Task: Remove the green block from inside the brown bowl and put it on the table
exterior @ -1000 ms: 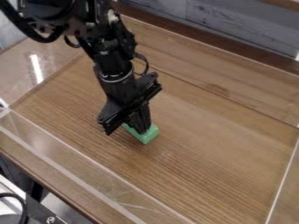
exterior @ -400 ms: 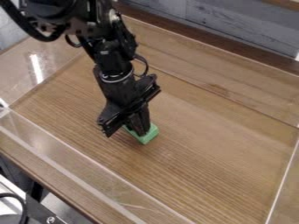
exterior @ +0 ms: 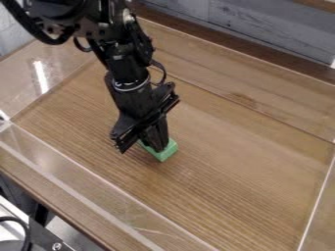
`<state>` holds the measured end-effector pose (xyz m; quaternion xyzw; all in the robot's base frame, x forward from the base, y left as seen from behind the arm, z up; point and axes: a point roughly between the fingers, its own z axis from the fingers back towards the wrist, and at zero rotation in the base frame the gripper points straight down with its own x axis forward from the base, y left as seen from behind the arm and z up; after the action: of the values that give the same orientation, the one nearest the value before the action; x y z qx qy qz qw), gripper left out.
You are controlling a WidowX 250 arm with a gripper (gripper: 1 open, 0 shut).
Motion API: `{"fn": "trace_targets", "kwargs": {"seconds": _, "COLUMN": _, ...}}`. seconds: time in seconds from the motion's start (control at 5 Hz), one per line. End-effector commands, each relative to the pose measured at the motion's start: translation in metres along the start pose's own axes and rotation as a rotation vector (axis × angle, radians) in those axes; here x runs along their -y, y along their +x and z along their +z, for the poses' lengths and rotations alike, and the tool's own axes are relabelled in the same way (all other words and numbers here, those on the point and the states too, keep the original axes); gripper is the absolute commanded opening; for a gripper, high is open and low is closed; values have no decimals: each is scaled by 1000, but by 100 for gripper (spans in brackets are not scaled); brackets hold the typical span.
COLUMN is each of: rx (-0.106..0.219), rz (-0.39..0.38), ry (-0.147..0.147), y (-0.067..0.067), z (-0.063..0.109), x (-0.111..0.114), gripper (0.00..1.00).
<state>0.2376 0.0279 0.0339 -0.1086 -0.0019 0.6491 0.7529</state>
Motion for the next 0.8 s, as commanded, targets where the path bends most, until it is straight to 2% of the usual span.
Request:
{"fn": "trace_targets", "kwargs": {"seconds": 0.0, "rx": -10, "rz": 5, "ry": 13, "y": -4, "z": -2, "x": 0, "gripper": 0}}
{"fn": "trace_targets", "kwargs": {"seconds": 0.6, "rx": -33, "rz": 47, "ry": 43, "y": -7, "z": -5, "x": -2, "gripper": 0}}
